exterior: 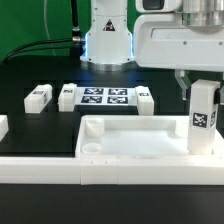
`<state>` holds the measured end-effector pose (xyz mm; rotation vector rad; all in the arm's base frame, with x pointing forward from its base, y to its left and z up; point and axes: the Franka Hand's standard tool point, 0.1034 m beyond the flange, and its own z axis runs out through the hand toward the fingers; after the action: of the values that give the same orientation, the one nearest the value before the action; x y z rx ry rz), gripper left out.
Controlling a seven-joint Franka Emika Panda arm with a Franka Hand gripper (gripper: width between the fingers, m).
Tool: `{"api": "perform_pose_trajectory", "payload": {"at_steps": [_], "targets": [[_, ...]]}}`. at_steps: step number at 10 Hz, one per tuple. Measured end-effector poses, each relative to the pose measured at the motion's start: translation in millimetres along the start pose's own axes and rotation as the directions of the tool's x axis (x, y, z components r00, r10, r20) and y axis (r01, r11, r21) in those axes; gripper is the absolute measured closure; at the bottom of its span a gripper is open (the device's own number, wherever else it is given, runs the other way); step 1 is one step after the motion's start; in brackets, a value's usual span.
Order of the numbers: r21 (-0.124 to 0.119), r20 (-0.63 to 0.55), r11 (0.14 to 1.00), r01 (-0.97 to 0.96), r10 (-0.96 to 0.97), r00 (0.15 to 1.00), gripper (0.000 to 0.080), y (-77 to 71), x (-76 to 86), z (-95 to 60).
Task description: Assemble desk
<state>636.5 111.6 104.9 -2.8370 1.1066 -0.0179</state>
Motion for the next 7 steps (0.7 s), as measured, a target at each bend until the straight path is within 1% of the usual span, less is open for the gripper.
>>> {"api": "perform_pose_trajectory", "payload": {"at_steps": [2,4,5,6,7], "targets": [[0.001,0.002,0.99,-0.14,0.14,0.99,0.0512,-0.4,-0.2,0.0],[0.003,0.003,0.988,-0.155,0.155,0.988,0.0512,-0.3,0.1,0.1],[0.003,0.004,0.991,-0.133,0.133,0.991,0.0435,-0.4,-0.3,0.6],[0.002,0.004,0.992,-0.125,0.125,0.992,0.0297,-0.6,-0.4,0.5],[-0.003,0.006,0.998,-0.056,0.056,0.998,0.0198,-2.6,-0.6,-1.4]]}}
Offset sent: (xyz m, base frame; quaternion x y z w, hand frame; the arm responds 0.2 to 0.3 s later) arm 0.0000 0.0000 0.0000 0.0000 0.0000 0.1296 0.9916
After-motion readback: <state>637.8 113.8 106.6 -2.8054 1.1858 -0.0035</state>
